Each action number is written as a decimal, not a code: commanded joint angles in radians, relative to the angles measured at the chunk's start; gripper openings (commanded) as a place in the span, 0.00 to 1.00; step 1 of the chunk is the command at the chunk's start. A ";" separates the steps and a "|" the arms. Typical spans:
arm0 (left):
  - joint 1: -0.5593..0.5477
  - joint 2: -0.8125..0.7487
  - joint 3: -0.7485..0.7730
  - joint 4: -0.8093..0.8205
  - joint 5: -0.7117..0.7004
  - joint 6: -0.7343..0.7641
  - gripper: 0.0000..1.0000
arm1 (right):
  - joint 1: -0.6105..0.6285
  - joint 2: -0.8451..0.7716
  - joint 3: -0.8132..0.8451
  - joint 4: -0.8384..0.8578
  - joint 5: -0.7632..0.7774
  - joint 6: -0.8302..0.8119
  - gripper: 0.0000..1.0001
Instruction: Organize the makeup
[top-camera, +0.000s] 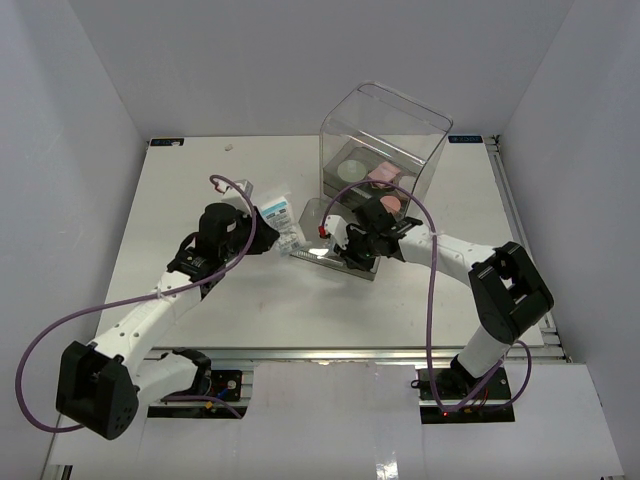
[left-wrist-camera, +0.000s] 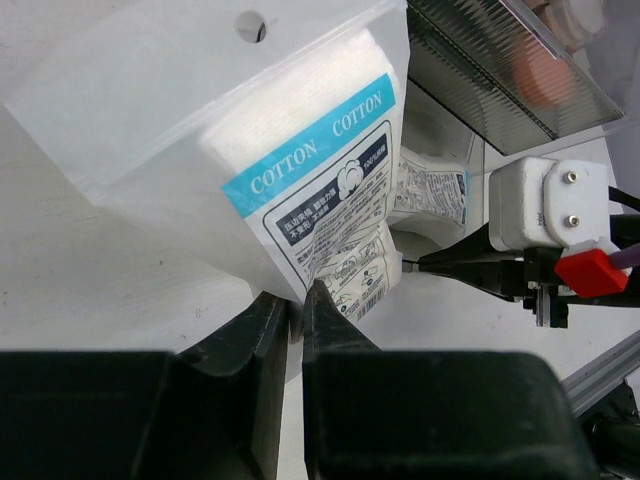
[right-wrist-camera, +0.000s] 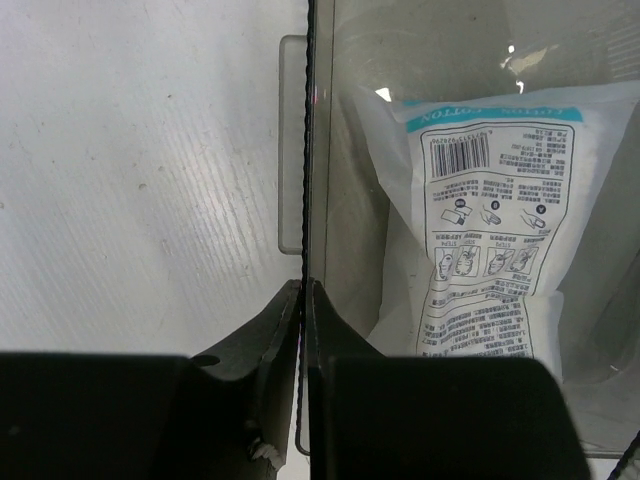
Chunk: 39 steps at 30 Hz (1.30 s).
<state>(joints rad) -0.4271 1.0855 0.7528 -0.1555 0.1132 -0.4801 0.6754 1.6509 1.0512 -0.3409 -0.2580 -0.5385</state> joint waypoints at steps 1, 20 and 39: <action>0.004 0.049 0.078 0.055 0.078 0.052 0.13 | -0.007 -0.069 -0.021 0.038 0.027 0.036 0.10; -0.018 0.644 0.496 -0.030 0.289 0.196 0.13 | -0.023 -0.107 -0.068 0.066 -0.028 0.041 0.18; -0.079 0.886 0.754 -0.417 0.138 0.357 0.52 | -0.036 -0.110 -0.072 0.072 -0.053 0.038 0.20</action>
<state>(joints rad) -0.4956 1.9745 1.4494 -0.4915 0.2991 -0.1646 0.6434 1.5696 0.9836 -0.3035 -0.2906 -0.5041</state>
